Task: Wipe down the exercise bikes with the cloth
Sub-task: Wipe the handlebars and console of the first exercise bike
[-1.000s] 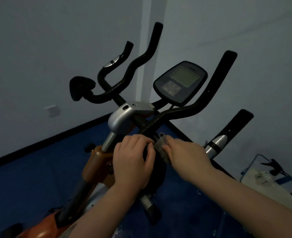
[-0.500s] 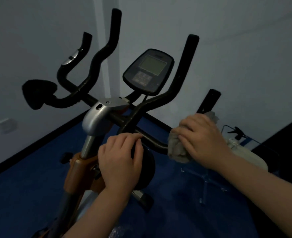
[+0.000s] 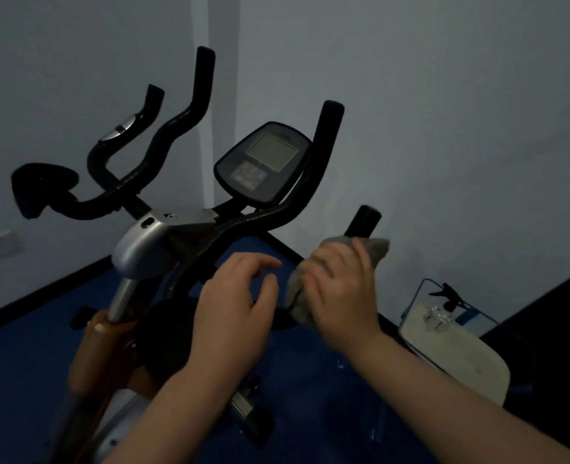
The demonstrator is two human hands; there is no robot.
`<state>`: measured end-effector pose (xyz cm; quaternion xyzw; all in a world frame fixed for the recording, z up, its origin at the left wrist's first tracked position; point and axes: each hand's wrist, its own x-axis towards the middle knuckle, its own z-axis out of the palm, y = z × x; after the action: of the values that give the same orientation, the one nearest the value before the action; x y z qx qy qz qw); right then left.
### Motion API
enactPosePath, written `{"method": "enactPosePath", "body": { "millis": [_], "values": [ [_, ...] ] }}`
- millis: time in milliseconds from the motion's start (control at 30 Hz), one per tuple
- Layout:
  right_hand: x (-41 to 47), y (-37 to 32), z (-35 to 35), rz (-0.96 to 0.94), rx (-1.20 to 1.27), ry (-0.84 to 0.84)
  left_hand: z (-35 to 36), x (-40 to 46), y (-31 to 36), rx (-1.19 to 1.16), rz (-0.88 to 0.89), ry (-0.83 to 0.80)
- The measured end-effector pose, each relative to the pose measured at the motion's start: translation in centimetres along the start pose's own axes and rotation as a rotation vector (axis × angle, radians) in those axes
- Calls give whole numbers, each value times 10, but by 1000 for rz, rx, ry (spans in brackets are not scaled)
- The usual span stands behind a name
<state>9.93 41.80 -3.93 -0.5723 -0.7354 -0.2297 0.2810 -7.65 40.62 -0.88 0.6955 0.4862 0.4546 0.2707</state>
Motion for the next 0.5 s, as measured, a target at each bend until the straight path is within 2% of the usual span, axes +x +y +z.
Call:
{"method": "enactPosePath", "body": {
  "millis": [67,133,200,267,300,400,500],
  "values": [
    [-7,5,-1,-263,12,-93,15,1,4,-2,-5,-17],
    [14,39,-14,-541,-48,-161,26,0,4,1,-19,-12],
    [46,77,-28,-664,-178,-114,37,0,2,-13,-50,27],
    [56,89,-31,-624,-265,-50,47,2,0,-38,-97,63],
    [50,79,-30,-530,-249,-28,52,3,-1,-30,-116,75],
    [21,49,-8,-289,-78,-4,64,4,-5,171,-103,136],
    [34,64,-12,-459,-109,22,66,1,-7,382,1,156]
  ]
}}
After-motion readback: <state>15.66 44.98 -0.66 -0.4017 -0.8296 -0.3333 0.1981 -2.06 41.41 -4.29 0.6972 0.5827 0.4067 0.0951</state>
